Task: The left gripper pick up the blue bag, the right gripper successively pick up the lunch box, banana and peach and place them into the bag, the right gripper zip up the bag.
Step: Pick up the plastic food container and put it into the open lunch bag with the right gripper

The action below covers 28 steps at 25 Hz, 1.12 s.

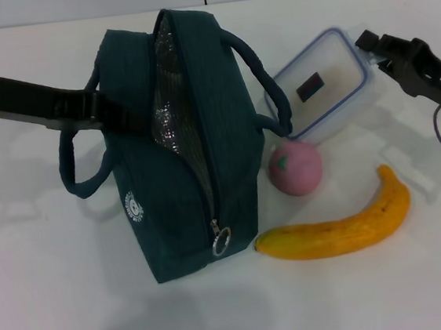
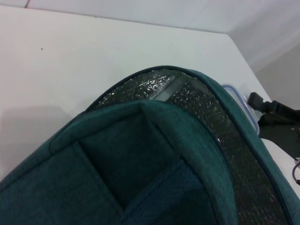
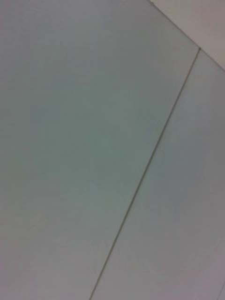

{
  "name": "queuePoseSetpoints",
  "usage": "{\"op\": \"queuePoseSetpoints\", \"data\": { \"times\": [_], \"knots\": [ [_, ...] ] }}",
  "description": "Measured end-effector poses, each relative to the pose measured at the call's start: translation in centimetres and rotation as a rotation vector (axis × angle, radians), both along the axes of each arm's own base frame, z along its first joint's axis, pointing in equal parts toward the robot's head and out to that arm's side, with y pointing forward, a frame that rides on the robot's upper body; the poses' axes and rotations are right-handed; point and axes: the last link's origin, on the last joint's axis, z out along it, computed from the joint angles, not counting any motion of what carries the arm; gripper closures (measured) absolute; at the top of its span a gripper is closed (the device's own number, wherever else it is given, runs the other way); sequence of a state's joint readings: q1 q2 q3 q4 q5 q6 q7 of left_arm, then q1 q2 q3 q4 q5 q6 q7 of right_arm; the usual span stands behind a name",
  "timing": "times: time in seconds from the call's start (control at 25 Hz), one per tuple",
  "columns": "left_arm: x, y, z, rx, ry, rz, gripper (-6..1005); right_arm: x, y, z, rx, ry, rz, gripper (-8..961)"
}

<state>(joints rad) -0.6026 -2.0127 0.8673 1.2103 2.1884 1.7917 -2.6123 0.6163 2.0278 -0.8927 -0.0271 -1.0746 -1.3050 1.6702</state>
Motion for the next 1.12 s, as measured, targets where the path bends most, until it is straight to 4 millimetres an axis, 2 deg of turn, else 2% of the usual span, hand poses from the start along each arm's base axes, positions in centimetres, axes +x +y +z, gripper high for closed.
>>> {"op": "queuePoseSetpoints", "data": {
  "times": [1.12],
  "knots": [
    [0.1,-0.2,-0.6,-0.022,0.003,0.003,965,2.2,-2.4,2.1,0.099,0.091,-0.039,858]
  ]
}}
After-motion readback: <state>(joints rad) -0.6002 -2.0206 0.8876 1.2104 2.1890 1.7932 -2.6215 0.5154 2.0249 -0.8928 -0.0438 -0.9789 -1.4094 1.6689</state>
